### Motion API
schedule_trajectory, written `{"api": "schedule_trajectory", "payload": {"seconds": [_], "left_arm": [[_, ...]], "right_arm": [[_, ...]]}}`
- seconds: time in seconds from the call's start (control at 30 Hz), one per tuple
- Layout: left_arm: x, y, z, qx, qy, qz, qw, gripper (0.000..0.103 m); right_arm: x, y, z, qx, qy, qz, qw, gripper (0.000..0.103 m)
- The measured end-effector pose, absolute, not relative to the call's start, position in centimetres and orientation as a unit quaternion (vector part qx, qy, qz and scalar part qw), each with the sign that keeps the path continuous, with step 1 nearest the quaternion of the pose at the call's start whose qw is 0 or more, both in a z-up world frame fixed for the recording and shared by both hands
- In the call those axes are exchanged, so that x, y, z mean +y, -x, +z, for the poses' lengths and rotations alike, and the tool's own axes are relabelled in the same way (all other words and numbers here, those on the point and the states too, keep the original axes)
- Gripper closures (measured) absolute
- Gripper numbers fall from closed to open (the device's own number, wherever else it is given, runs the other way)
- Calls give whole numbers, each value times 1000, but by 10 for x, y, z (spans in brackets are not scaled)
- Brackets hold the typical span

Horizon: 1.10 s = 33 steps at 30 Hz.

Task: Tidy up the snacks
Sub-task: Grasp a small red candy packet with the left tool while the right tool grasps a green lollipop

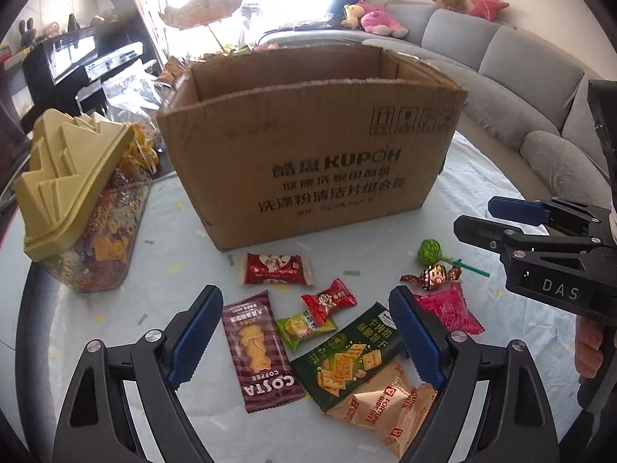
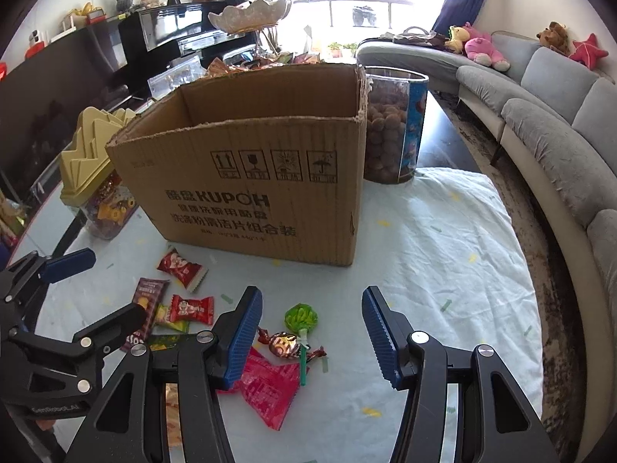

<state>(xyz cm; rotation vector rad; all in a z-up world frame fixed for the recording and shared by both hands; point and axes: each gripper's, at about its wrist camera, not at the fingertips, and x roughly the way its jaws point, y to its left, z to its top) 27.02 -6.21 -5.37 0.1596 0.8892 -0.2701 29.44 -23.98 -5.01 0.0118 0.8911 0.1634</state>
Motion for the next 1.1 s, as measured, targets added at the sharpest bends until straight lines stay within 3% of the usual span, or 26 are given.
{"api": "schedule_trajectory", "payload": {"seconds": [0.3,0.7,0.97,1.1], "left_arm": [[-67,-283,-80,452,-67,-154,876,33],[-73,-303,-103,480,-62,-162,860,45],[-80,-308,-109,488,-58,-161,856,63],[-80,-311,-115,487,-56,-160,857,76]], "right_arm": [[-241,-303,-74,454,-15,83,887,48],[-241,-314,-92,474,-21,84,876,51],[-244,-318,-99,480,-29,86,872,59],[-241,-321,-99,480,-27,91,872,65]]}}
